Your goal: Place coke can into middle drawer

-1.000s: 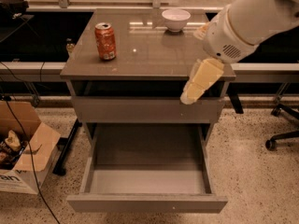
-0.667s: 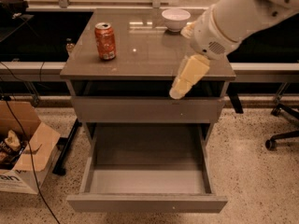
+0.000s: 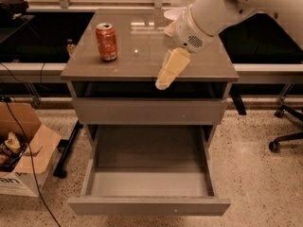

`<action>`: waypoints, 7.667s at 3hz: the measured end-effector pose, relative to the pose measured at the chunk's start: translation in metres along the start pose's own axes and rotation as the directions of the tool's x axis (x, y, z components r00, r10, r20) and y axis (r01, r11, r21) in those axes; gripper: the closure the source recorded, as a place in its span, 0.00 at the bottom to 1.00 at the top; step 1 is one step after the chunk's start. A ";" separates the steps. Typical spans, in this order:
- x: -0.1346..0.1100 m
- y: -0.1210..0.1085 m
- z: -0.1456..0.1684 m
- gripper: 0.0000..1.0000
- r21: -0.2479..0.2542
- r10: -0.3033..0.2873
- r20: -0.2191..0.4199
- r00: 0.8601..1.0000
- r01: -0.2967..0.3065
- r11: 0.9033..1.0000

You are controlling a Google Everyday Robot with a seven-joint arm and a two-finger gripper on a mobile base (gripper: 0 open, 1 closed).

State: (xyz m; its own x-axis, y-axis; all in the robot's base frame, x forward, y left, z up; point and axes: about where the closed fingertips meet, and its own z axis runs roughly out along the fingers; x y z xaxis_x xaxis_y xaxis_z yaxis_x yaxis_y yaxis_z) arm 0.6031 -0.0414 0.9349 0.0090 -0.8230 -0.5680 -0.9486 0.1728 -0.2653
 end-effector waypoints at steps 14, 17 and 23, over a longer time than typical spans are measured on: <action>-0.139 -0.146 0.228 0.39 -0.045 0.109 0.528 0.842 -0.100 0.994; -0.132 -0.118 0.168 1.00 -0.079 0.027 0.576 0.817 0.023 0.997; 0.051 0.096 0.092 1.00 -0.153 0.247 0.313 0.917 -0.208 0.966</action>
Offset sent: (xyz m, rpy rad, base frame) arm 0.0037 0.0010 -0.0042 0.0459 -0.0366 -0.0299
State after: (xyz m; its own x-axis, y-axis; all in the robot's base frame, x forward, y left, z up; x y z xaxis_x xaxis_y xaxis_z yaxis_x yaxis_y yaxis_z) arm 0.5415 -0.0171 0.8088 -0.1271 -0.5425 -0.8304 -0.9666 0.2555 -0.0189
